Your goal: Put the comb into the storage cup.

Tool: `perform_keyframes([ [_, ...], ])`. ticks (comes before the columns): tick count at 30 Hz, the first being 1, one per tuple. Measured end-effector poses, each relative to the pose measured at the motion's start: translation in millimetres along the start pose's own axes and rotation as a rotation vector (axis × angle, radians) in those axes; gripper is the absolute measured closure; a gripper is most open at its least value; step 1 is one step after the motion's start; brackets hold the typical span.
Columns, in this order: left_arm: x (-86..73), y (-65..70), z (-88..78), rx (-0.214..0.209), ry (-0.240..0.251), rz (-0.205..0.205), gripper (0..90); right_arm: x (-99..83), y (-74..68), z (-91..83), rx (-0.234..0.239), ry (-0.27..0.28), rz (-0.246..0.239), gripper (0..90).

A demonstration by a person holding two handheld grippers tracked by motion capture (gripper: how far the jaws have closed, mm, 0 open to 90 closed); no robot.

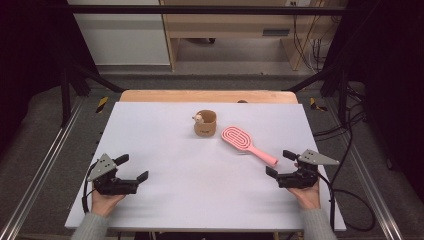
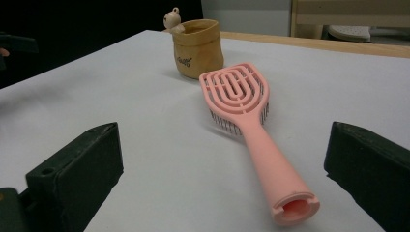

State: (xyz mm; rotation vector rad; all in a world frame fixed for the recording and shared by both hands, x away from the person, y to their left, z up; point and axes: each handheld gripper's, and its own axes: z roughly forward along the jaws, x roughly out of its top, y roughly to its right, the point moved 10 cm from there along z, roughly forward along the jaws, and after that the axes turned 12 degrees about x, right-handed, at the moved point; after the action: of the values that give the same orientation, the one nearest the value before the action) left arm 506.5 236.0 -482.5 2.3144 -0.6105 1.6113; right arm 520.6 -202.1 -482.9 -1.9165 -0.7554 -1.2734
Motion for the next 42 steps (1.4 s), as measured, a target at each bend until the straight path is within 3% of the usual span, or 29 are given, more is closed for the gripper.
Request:
perform_keyframes([
  [23,-0.7,-3.1,-0.6,0.017,0.002,0.0,1.3,6.2,-5.6,4.2,0.002,-0.026,-0.018,0.7],
  [42,-4.1,-3.7,3.0,0.021,-0.017,0.004,1.3,10.4,-3.8,15.2,-0.019,-0.126,-0.046,0.3],
])
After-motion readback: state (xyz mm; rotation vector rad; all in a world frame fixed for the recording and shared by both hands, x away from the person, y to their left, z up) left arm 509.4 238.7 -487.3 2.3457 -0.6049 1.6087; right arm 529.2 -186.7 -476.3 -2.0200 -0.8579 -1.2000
